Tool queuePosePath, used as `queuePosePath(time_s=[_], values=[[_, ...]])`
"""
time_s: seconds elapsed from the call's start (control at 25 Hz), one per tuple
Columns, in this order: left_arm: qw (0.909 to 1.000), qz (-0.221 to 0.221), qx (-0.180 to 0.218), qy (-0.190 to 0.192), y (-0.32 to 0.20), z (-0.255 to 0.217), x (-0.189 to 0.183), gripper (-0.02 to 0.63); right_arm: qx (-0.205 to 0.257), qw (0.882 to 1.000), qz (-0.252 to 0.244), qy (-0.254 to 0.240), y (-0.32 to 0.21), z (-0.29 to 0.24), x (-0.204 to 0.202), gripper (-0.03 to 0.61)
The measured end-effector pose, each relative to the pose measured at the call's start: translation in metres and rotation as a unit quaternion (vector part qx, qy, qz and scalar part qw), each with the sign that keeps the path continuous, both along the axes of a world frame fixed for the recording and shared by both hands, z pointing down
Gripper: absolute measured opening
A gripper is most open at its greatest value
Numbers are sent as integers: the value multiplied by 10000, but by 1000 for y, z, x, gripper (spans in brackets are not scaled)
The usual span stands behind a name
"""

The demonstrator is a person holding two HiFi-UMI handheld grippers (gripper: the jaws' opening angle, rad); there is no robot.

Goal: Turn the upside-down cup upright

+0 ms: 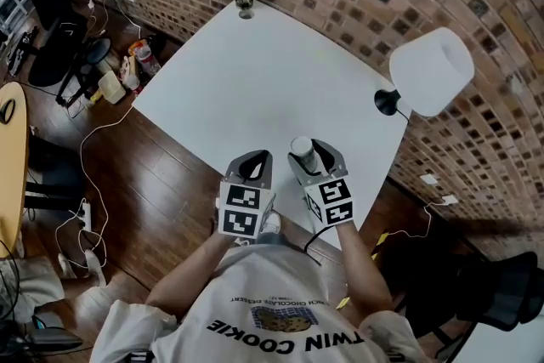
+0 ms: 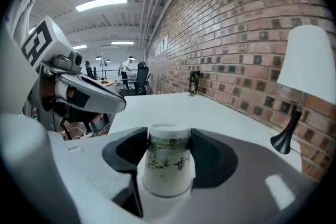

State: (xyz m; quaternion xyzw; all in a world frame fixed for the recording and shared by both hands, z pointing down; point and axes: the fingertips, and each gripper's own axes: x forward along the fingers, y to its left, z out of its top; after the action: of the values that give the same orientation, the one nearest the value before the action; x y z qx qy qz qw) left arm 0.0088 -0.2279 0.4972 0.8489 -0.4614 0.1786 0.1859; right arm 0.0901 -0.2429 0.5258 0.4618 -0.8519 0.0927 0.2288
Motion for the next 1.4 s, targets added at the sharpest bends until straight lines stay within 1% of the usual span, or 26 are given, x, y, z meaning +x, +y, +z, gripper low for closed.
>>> queuePosePath(time_s=[0.08, 0.24, 0.36, 0.44, 0.56, 0.72, 0.84, 0.96, 1.2, 1.4], values=[[10000, 50, -11, -31, 1, 1, 4, 5, 193, 9991, 250, -285, 0, 0, 4, 256], [9999, 119, -55, -90, 3, 4, 10, 5, 455, 9955, 628, -544, 0, 11, 10, 256], [9998, 150, -47, -148, 3, 4, 12, 5, 524, 9936, 795, -604, 3, 20, 14, 256], [9997, 157, -55, -163, 3, 5, 13, 5, 531, 9936, 836, -544, 5, 26, 15, 256], [9998, 132, -39, -141, 0, 5, 13, 5, 439, 9945, 844, -428, 7, 32, 17, 258], [9999, 121, 1, -51, -1, 3, 13, 5, 113, 9960, 799, -384, 9, 37, 17, 258], [9999, 156, -48, -34, 2, 2, 12, 5, -58, 9960, 799, -401, 12, 37, 15, 259], [9998, 194, -37, -22, 8, 0, 9, 5, -1, 9948, 936, -396, 14, 29, 20, 261], [9995, 258, -23, 177, 20, -6, -4, 5, 407, 9904, 1262, -382, 18, -14, 25, 261], [9989, 321, -45, 333, 40, -5, -13, 5, 614, 9900, 1213, -382, 45, -47, 9, 259]])
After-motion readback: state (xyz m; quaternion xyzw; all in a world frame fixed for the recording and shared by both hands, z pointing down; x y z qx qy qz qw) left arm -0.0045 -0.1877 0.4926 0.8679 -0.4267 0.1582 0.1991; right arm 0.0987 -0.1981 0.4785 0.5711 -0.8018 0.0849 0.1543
